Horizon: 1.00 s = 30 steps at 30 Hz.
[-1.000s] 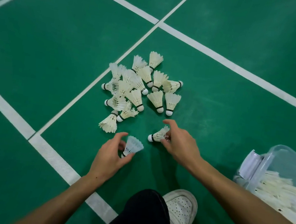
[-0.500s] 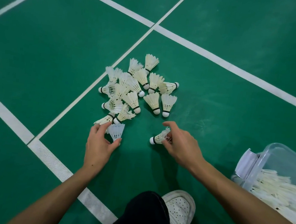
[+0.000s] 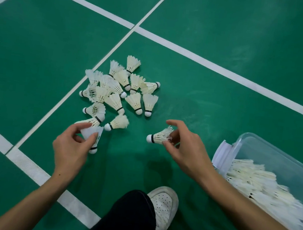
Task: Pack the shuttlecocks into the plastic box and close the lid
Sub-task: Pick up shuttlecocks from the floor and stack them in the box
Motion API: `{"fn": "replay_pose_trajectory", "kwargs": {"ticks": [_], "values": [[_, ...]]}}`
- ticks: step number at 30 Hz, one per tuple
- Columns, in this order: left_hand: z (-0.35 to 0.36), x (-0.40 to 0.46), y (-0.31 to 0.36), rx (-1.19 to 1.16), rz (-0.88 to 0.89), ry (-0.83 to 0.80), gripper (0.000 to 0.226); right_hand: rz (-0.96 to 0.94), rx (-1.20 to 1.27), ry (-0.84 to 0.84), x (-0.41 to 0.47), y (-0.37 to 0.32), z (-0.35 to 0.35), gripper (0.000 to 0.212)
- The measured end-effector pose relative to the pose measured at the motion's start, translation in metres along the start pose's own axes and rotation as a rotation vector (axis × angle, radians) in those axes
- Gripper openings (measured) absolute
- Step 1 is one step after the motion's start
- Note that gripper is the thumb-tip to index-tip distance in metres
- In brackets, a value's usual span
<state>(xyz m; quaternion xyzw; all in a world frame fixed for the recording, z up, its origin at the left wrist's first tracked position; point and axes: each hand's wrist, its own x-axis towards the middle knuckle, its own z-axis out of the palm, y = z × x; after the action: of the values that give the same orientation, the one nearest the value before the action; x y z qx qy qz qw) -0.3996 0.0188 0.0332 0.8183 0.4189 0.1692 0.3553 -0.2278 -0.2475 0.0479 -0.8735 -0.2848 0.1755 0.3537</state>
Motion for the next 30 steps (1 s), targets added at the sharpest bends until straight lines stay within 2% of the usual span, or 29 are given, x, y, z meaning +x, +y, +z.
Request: {"fn": "replay_pose_trajectory", "kwargs": {"ticks": [3, 7, 13, 17, 22, 30], "values": [[-0.002, -0.015, 0.045, -0.096, 0.118, -0.042, 0.024, 0.018, 0.13, 0.092, -0.017, 0.001, -0.03, 0.052], [0.028, -0.026, 0.109, -0.253, 0.242, -0.18, 0.024, 0.048, 0.204, 0.235, -0.046, 0.01, -0.074, 0.049], [0.105, -0.053, 0.196, -0.477, 0.297, -0.411, 0.026, 0.203, 0.228, 0.456, -0.11, 0.054, -0.149, 0.048], [0.129, -0.071, 0.235, -0.533, 0.367, -0.519, 0.028, 0.324, 0.214, 0.575, -0.14, 0.093, -0.175, 0.047], [0.138, -0.076, 0.254, -0.529, 0.407, -0.544, 0.03, 0.417, 0.131, 0.512, -0.135, 0.123, -0.159, 0.044], [0.146, -0.083, 0.243, -0.473, 0.387, -0.544, 0.03, 0.436, -0.262, 0.401, -0.095, 0.138, -0.112, 0.035]]}}
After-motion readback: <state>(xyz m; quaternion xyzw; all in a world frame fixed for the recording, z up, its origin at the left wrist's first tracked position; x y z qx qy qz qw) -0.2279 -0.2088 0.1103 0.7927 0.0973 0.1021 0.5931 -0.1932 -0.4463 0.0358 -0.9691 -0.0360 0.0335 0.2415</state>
